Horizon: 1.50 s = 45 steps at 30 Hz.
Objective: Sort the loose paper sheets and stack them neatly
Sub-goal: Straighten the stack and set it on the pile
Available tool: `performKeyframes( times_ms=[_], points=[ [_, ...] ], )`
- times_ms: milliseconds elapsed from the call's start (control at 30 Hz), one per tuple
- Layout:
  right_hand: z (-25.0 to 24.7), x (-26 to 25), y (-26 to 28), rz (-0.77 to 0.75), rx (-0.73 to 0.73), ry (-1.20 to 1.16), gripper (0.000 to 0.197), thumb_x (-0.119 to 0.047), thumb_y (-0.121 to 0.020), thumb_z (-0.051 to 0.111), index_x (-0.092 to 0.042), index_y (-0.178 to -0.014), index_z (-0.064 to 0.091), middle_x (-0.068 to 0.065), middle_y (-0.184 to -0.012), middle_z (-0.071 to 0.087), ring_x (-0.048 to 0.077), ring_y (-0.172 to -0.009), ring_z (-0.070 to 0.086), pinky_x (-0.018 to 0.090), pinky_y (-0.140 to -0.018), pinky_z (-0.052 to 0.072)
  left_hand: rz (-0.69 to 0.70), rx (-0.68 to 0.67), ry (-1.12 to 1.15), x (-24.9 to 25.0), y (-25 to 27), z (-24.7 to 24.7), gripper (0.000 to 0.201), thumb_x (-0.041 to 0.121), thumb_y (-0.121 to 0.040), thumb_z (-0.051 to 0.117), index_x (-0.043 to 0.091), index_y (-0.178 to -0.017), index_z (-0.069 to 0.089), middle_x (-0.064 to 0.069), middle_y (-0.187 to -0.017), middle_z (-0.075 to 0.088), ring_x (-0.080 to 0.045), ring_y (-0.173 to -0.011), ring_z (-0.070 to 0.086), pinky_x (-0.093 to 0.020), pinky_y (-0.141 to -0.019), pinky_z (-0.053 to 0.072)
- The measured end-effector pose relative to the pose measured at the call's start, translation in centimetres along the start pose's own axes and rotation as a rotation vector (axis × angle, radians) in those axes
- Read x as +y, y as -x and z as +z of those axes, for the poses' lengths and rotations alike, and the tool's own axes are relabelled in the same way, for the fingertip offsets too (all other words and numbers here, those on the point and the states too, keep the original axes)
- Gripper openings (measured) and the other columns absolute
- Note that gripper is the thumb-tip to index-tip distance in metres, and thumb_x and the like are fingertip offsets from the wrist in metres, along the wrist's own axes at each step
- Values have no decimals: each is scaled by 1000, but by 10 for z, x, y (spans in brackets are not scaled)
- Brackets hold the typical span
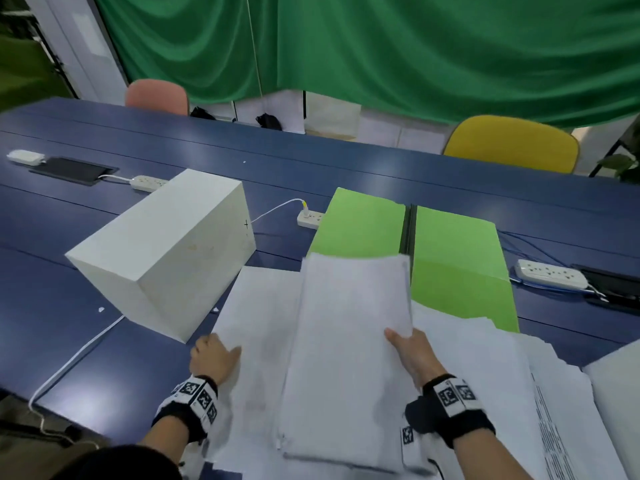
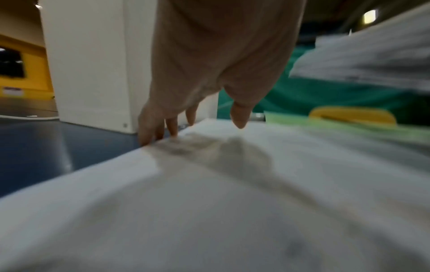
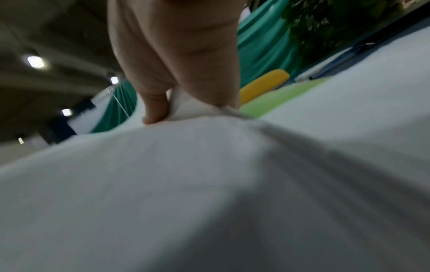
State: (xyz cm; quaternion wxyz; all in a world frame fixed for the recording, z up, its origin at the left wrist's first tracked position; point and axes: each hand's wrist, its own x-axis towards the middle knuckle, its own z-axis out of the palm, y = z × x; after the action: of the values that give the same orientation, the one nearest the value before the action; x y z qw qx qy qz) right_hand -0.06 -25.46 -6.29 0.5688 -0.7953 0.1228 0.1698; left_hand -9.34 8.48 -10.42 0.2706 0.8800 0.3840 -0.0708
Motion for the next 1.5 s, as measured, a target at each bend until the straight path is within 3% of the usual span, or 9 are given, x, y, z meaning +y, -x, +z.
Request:
performKeyframes(
  times_ms=[100,200,333,500,800,1067,1233,1400,1500],
  points=[
    [15,28,-13,139,52,141,40,-21,-87,62,4,-118,59,18,-113,65,33,-105,61,38,-96,47,-17,48,-107,-4,-1,0,66,40,-87,58,1,-134,33,-20,-141,35,-38,-130,30,-45,-104,33],
    [18,29,-17,140,81,205,39,-23,-89,59,2,-119,57,19,-118,62,34,-111,58,34,-94,44,-26,-3,-86,2,-6,-9,65,32,-86,62,-1,-135,34,-23,-138,38,-39,-128,35,-44,-103,33],
    [17,33,-21,141,77,187,39,-25,-89,60,1,-117,58,19,-116,64,34,-107,60,41,-96,47,70,36,24,-1,-11,-12,33,10,-86,60,-4,-115,52,-25,-115,58,-37,-109,54,-37,-86,42],
    [17,36,-22,139,91,161,37,-25,-88,61,0,-115,59,19,-113,65,34,-106,60,40,-95,48,86,16,-44,-6,-12,-10,37,17,-85,63,-3,-115,54,-26,-121,51,-40,-116,44,-43,-94,38],
    [16,36,-21,131,89,146,36,-24,-88,61,0,-115,59,19,-113,64,33,-105,60,36,-91,48,268,46,65,-1,-3,-21,26,10,-90,56,0,-114,60,-18,-106,66,-34,-98,60,-36,-82,48],
    [16,36,-20,136,84,133,36,-24,-89,60,-1,-116,58,19,-113,64,33,-104,60,37,-90,47,368,53,-1,17,16,-23,34,23,-100,34,2,-79,50,-21,-80,61,-39,-83,59,-37,-67,38],
    [15,37,-19,128,81,113,37,-24,-89,60,-1,-118,57,18,-113,63,33,-104,60,37,-91,48,493,304,-5,41,29,-63,27,12,-96,46,-7,-102,63,-33,-75,64,-46,-70,62,-45,-62,47],
    [14,39,-21,111,62,80,35,-23,-89,60,-1,-115,58,17,-108,65,30,-95,60,36,-86,49,685,711,313,93,66,-123,19,-4,-89,52,-8,-102,66,-18,-66,66,-25,-55,57,-25,-57,34],
    [14,40,-19,97,52,63,29,-23,-88,60,-5,-110,60,14,-100,65,31,-94,61,38,-85,50,689,631,777,122,84,-132,20,0,-92,49,-7,-107,59,11,-77,67,-1,-63,55,-11,-60,39]
  ],
)
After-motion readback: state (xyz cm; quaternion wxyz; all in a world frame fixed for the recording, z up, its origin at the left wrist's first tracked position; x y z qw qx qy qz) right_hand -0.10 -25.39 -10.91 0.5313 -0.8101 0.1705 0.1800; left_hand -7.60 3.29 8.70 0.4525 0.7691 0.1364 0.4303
